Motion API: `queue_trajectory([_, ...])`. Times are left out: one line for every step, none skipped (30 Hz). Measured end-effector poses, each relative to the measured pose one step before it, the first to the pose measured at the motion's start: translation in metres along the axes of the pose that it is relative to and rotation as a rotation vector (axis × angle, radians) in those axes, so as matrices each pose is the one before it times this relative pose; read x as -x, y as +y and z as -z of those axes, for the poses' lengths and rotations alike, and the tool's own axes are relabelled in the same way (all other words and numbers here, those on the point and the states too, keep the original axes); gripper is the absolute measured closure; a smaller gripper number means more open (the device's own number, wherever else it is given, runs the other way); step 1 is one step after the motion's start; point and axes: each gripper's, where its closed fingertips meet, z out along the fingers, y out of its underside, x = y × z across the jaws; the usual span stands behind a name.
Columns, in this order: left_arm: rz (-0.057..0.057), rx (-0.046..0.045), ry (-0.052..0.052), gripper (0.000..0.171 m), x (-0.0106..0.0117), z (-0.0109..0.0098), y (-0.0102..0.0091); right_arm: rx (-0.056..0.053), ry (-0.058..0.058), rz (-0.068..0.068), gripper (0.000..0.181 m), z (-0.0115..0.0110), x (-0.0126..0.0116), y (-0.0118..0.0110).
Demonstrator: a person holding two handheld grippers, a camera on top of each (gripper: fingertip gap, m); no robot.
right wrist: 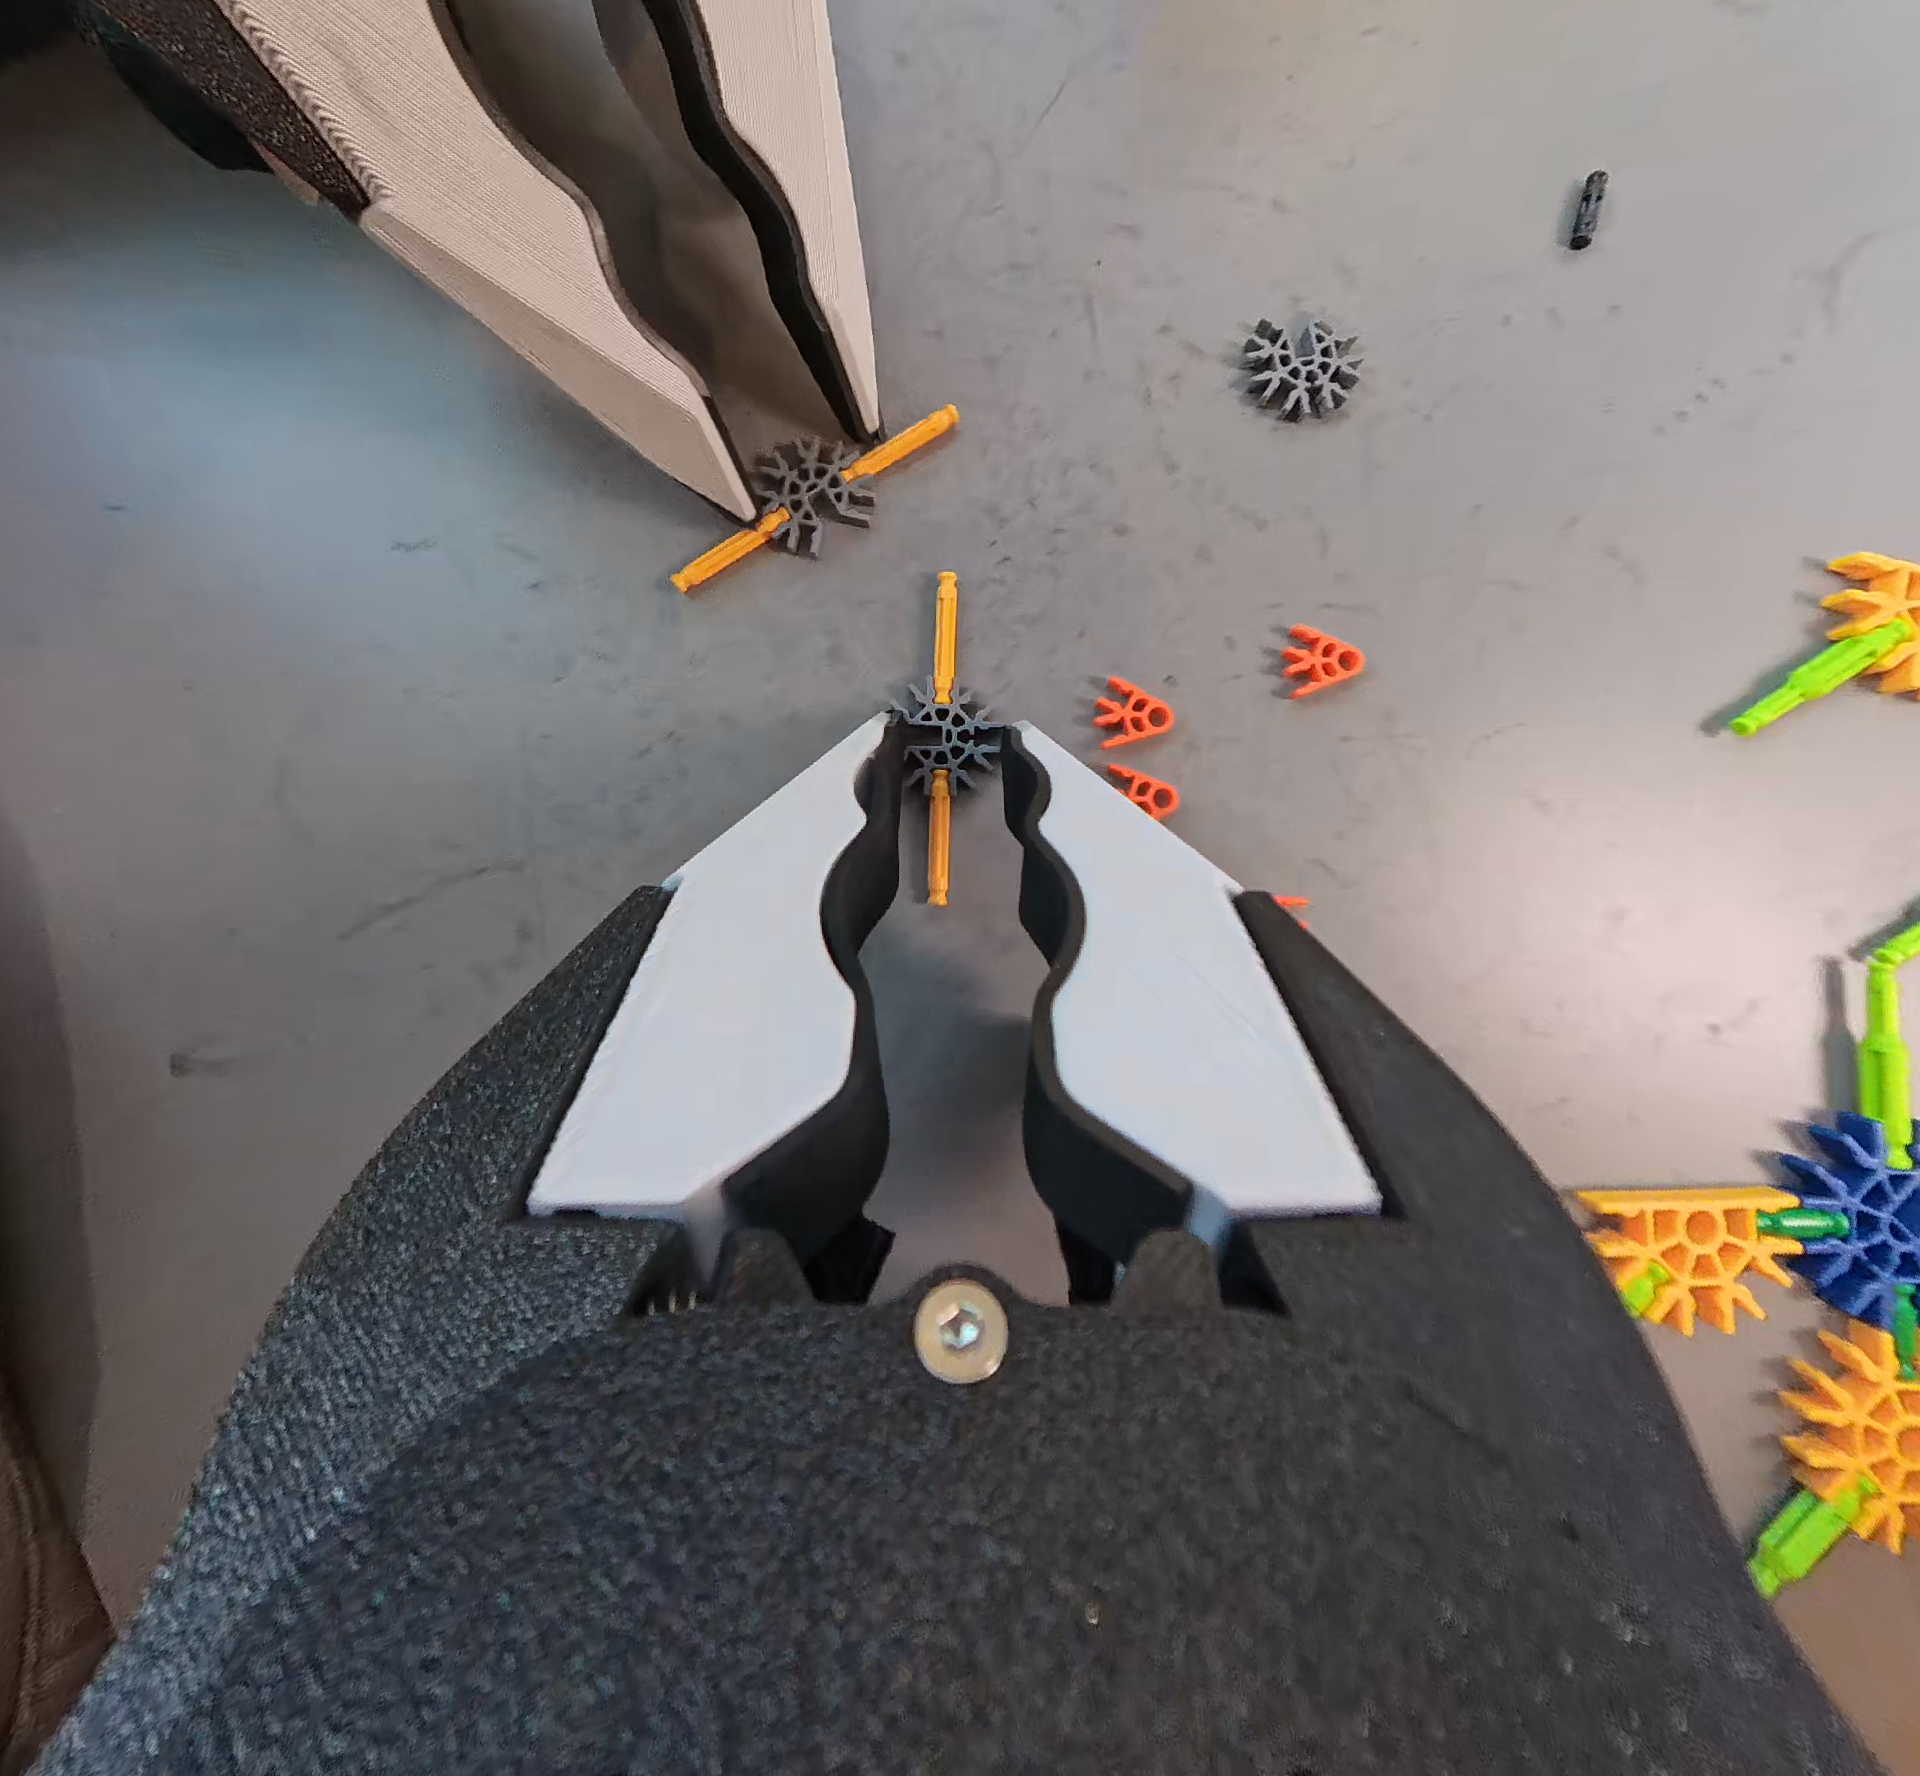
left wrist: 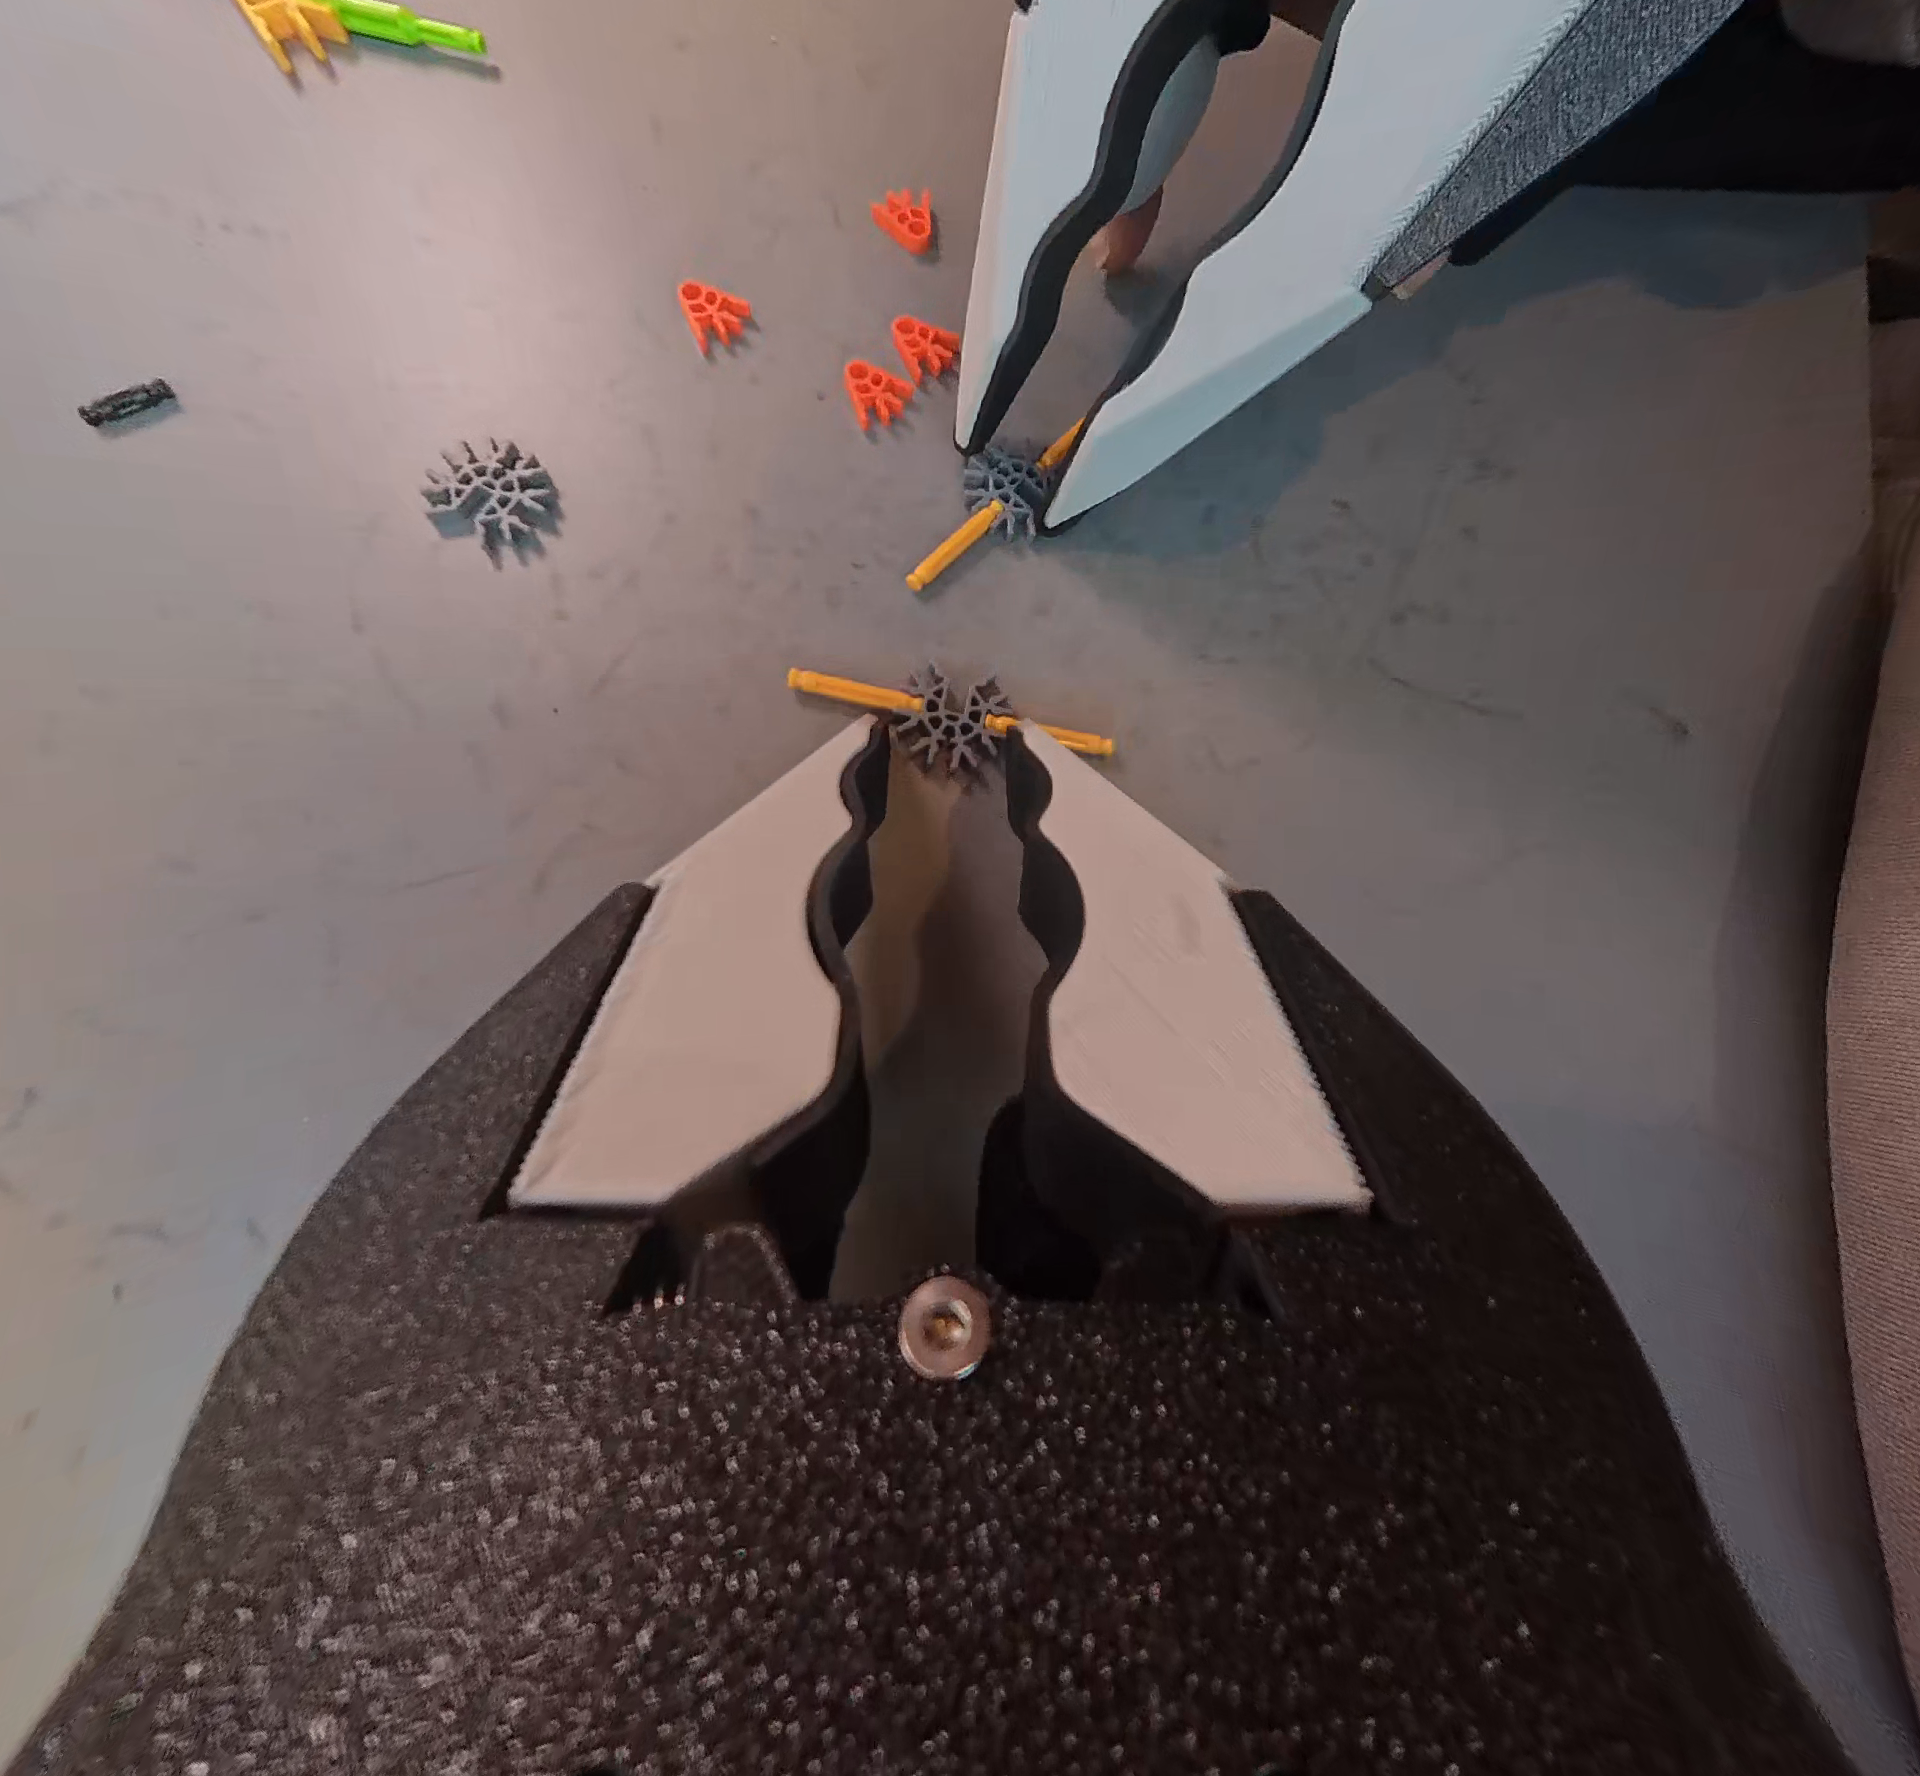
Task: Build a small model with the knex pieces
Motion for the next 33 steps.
queue_trajectory([-0.0153,0.00045,-0.0092,0.150,0.00047,-0.00034,-0.00002,0.0017,0.0079,-0.0003,0.165,0.00017,0.00043,0.00008])
queue_trajectory([-0.0090,-0.00303,-0.0011,0.151,-0.00020,-0.00036,-0.00030,0.0020,0.0023,-0.0011,0.165,0.00014,0.00064,0.00007])
queue_trajectory([0.0013,-0.00374,0.0038,0.151,-0.00024,-0.00042,-0.00031,0.0005,-0.0023,-0.0027,0.164,0.00006,0.00110,-0.00010])
queue_trajectory([0.0049,-0.00348,0.0055,0.151,0.00015,-0.00021,-0.00021,-0.0013,-0.0068,-0.0042,0.162,-0.00006,0.00138,0.00002])
queue_trajectory([0.0039,-0.00283,0.0053,0.151,0.00027,0.00012,-0.00001,-0.0010,-0.0120,-0.0031,0.159,0.00005,0.00186,0.00017])
queue_trajectory([0.0007,-0.00293,0.0042,0.152,0.00001,0.00007,0.00002,-0.0023,-0.0162,-0.0013,0.156,0.00040,0.00201,0.00025])
queue_trajectory([-0.0022,-0.00267,0.0026,0.152,0.00000,-0.00001,0.00003,-0.0059,-0.0163,-0.0008,0.154,0.00102,0.00107,-0.00029])
queue_trajectory([-0.0046,-0.00112,0.0013,0.152,0.00002,-0.00004,0.00003,-0.0128,-0.0197,-0.0008,0.153,0.00161,0.00060,-0.00126])
queue_trajectory([-0.0053,0.00042,0.0010,0.152,-0.00006,0.00003,0.00010,-0.0150,-0.0324,0.0039,0.153,0.00217,0.00190,-0.00161])
queue_trajectory([-0.0042,0.00076,0.0014,0.152,-0.00004,0.00012,0.00005,-0.0111,-0.0349,0.0065,0.153,0.00223,0.00213,-0.00098])
queue_trajectory([-0.0035,-0.00021,0.0017,0.152,0.00010,-0.00003,0.00008,-0.0048,-0.0163,0.0038,0.153,0.00186,-0.00054,-0.00040])
queue_trajectory([-0.0019,-0.00121,0.0019,0.152,-0.00004,0.00007,-0.00004,0.0093,0.0032,0.0016,0.153,0.00100,-0.00340,0.00129])
queue_trajectory([0.0011,-0.00146,0.0003,0.152,0.00041,0.00010,0.00003,0.0222,0.0019,0.0043,0.153,0.00026,-0.00253,0.00339])
queue_trajectory([0.0038,-0.00129,-0.0013,0.152,0.00066,0.00016,0.00008,0.0229,0.0001,0.0040,0.153,0.00032,-0.00175,0.00340])
queue_trajectory([0.0042,-0.00090,-0.0016,0.152,0.00069,0.00036,0.00014,0.0067,0.0021,0.0031,0.153,0.00122,-0.00130,0.00132])
queue_trajectory([0.0025,-0.00031,-0.0049,0.152,0.00106,0.00045,0.00030,-0.0001,-0.0114,-0.0040,0.154,0.00196,0.00066,0.00096])
queue_trajectory([0.0005,0.00044,-0.0030,0.152,0.00072,0.00052,0.00032,0.0001,-0.0216,-0.0107,0.156,0.00233,0.00201,0.00148])
queue_trajectory([-0.0004,0.00128,-0.0026,0.152,0.00065,0.00053,0.00040,0.0028,-0.0142,-0.0123,0.157,0.00232,0.00107,0.00238])
queue_trajectory([-0.0002,0.00121,-0.0048,0.152,0.00090,0.00037,0.00013,0.0030,-0.0059,-0.0084,0.157,0.00177,0.00036,0.00265])
queue_trajectory([0.0009,0.00126,-0.0042,0.152,0.00079,0.00015,0.00006,0.0046,-0.0097,-0.0056,0.158,0.00115,0.00183,0.00282])
queue_trajectory([0.0019,0.00091,-0.0004,0.152,0.00013,0.00018,0.00007,0.0051,-0.0148,-0.0051,0.159,0.00002,0.00354,0.00241])
queue_trajectory([0.0008,-0.00012,-0.0012,0.152,0.00012,-0.00001,-0.00002,0.0025,-0.0134,-0.0016,0.160,-0.00107,0.00440,0.00140])
queue_trajectory([0.0005,0.00026,-0.0022,0.152,0.00015,0.00013,0.00015,0.0023,-0.0140,0.0028,0.160,-0.00197,0.00515,0.00066])
queue_trajectory([0.0005,0.00136,-0.0027,0.152,0.00012,0.00029,0.00012,-0.0040,-0.0165,0.0059,0.160,-0.00235,0.00593,-0.00091])
queue_trajectory([-0.0010,0.00167,-0.0040,0.152,0.00042,0.00024,0.00024,-0.0046,-0.0257,0.0069,0.160,-0.00240,0.00713,-0.00167])
queue_trajectory([-0.0019,0.00148,-0.0057,0.152,0.00067,0.00046,0.00029,-0.0037,-0.0309,0.0119,0.160,-0.00241,0.00751,-0.00183])
queue_trajectory([-0.0006,0.00133,-0.0059,0.152,0.00096,0.00049,0.00026,-0.0144,-0.0272,0.0205,0.160,-0.00162,0.00649,-0.00347])
queue_trajectory([0.0013,0.00072,-0.0052,0.152,0.00104,0.00054,0.00023,-0.0240,-0.0134,0.0180,0.160,-0.00017,0.00307,-0.00486])
queue_trajectory([0.0024,0.00031,-0.0082,0.152,0.00184,0.00063,0.00037,-0.0239,-0.0040,0.0108,0.160,0.00155,-0.00033,-0.00458])
queue_trajectory([0.0035,0.00071,-0.0075,0.152,0.00202,0.00075,0.00034,-0.0224,0.0069,0.0035,0.160,0.00269,-0.00359,-0.00405])
queue_trajectory([0.0042,0.00043,-0.0065,0.152,0.00209,0.00079,0.00048,-0.0151,0.0214,-0.0044,0.160,0.00345,-0.00692,-0.00267])
queue_trajectory([0.0041,0.00004,-0.0046,0.152,0.00192,0.00080,0.00046,-0.0063,0.0267,-0.0044,0.160,0.00348,-0.00822,-0.00101])
queue_trajectory([0.0042,-0.00036,-0.0034,0.152,0.00175,0.00070,0.00047,-0.0039,0.0211,0.0006,0.160,0.00317,-0.00740,-0.00018])
